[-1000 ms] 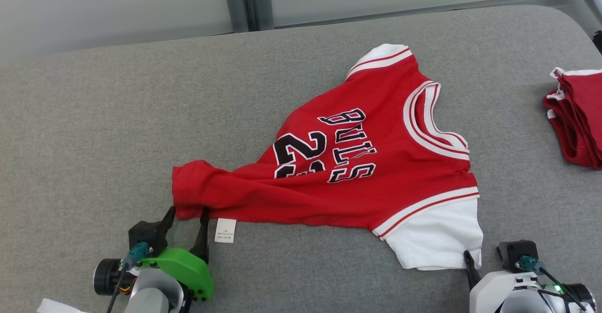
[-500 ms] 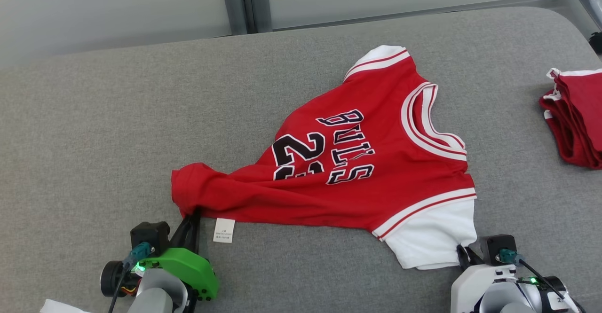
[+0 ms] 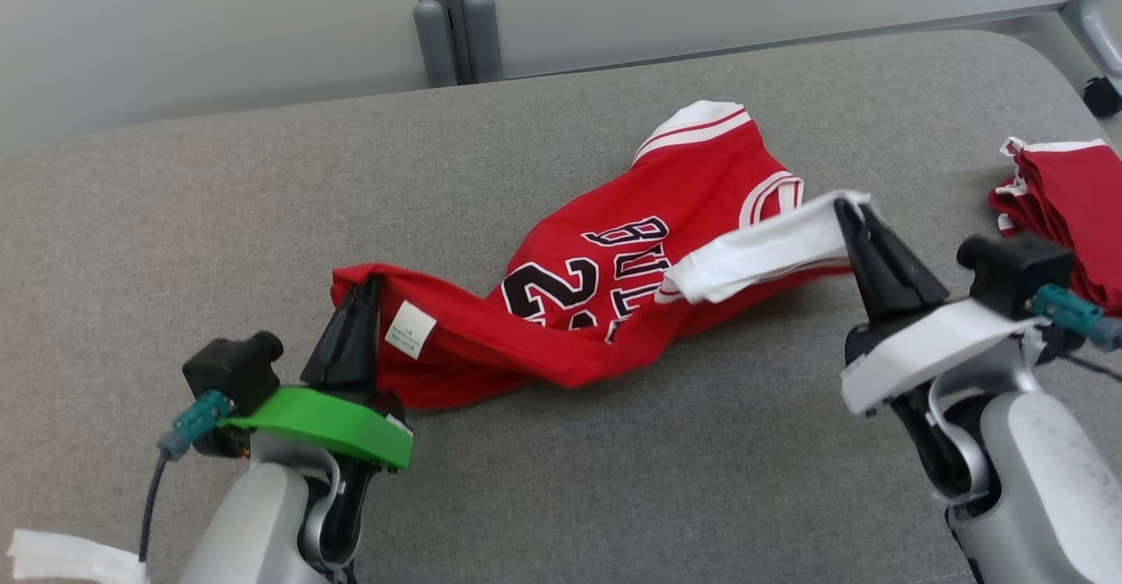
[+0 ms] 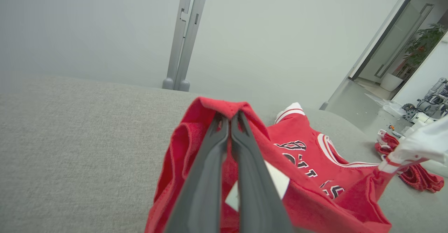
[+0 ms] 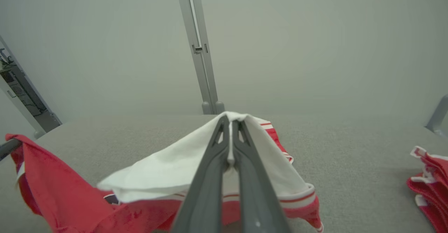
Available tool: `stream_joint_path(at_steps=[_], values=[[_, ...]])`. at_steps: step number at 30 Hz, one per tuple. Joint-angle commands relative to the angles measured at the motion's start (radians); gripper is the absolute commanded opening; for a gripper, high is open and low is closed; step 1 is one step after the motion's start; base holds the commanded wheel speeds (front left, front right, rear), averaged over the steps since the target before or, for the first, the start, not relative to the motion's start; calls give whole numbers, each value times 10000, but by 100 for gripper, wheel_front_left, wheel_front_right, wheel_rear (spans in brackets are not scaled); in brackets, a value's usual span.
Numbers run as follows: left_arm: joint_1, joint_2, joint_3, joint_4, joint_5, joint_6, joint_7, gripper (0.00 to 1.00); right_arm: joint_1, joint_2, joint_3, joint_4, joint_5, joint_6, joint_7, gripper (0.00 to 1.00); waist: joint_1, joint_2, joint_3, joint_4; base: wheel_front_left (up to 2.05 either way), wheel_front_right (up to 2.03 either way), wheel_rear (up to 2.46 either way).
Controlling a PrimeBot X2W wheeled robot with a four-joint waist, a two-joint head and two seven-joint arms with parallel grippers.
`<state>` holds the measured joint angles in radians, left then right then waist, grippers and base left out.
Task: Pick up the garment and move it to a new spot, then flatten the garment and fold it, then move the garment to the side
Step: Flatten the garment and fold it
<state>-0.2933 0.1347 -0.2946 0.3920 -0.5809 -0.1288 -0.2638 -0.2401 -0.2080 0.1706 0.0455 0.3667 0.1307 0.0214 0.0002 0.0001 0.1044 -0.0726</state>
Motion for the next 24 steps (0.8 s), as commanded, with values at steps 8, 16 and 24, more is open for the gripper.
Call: stream_joint_path(at_steps=[8, 16, 24], values=[[-2099, 707, -591, -1566, -2031, -28, 1118, 0, -2643, -503, -56, -2482, 1, -4, 2092, 0, -2, -1, 56, -182, 0, 0, 0], [-4504, 850, 104, -1283, -4056, -17, 2659, 0, -5832, 18, -150, -373, 602, -1, 2531, 0, -2, -1, 1025, -558, 0, 0, 0], [-6485, 898, 663, -491, -4602, 481, 3279, 0, -8081, 854, -828, 2826, -110, -3, 1971, 0, -2, -1, 2765, -799, 0, 0, 0]])
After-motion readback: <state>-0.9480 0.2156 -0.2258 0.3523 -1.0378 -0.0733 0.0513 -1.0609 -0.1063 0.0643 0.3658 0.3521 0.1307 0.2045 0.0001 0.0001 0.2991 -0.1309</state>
